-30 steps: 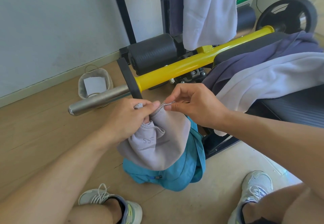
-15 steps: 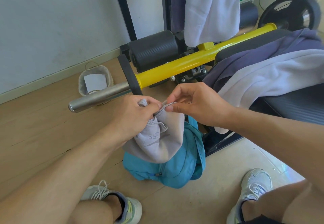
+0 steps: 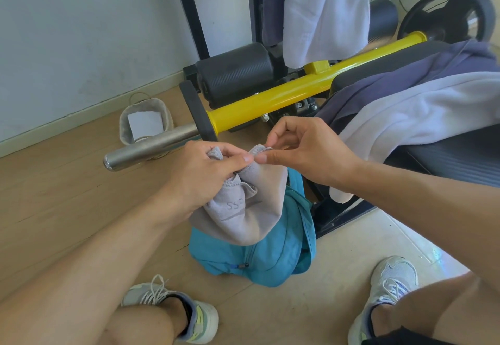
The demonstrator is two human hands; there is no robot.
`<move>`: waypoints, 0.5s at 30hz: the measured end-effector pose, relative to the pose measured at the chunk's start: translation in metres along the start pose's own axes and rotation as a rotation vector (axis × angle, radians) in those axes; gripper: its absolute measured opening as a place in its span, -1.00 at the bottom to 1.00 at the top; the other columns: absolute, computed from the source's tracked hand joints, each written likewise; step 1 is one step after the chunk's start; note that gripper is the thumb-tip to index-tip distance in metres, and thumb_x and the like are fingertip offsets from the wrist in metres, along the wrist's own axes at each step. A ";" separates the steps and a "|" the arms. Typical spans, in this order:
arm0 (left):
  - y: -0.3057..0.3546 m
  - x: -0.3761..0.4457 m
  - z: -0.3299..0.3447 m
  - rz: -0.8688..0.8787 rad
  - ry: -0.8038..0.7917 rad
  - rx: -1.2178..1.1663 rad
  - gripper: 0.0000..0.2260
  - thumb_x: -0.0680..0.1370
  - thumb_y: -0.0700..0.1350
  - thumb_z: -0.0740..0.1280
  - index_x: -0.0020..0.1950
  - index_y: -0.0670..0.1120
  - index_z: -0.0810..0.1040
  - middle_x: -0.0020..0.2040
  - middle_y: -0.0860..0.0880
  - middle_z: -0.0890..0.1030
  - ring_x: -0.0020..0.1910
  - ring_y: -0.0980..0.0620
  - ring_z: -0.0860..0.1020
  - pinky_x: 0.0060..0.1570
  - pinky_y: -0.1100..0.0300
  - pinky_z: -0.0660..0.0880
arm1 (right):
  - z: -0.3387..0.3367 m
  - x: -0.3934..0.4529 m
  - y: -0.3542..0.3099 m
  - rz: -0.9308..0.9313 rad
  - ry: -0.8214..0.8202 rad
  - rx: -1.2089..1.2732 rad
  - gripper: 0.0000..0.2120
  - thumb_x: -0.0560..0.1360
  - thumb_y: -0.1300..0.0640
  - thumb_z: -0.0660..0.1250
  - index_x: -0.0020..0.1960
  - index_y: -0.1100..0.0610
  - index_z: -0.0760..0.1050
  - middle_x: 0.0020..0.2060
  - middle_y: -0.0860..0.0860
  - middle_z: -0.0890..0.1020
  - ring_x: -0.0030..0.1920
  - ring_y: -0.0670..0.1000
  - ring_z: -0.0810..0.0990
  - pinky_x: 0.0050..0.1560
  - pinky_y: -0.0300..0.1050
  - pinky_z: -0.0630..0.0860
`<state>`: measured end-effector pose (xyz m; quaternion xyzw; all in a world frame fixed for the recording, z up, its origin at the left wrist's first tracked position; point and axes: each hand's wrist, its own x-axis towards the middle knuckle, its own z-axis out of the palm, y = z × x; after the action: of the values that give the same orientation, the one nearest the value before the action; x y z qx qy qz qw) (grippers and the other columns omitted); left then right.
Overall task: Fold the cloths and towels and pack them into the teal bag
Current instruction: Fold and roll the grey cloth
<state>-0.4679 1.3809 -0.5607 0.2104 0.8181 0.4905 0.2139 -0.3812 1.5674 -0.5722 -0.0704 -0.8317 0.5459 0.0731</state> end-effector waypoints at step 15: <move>-0.003 0.004 -0.006 -0.132 -0.066 -0.118 -0.93 0.48 -0.09 0.52 -0.18 -0.04 0.77 -0.44 -0.04 0.49 -0.38 0.07 0.47 -0.16 0.13 0.41 | -0.008 0.003 0.004 0.013 -0.146 0.125 -0.85 0.38 0.18 0.55 -0.09 0.20 0.69 0.04 0.04 0.74 0.09 -0.04 0.71 0.18 -0.17 0.60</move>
<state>-0.4751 1.3777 -0.5609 0.1592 0.7924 0.5155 0.2847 -0.3823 1.5767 -0.5722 -0.0311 -0.7987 0.6007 0.0130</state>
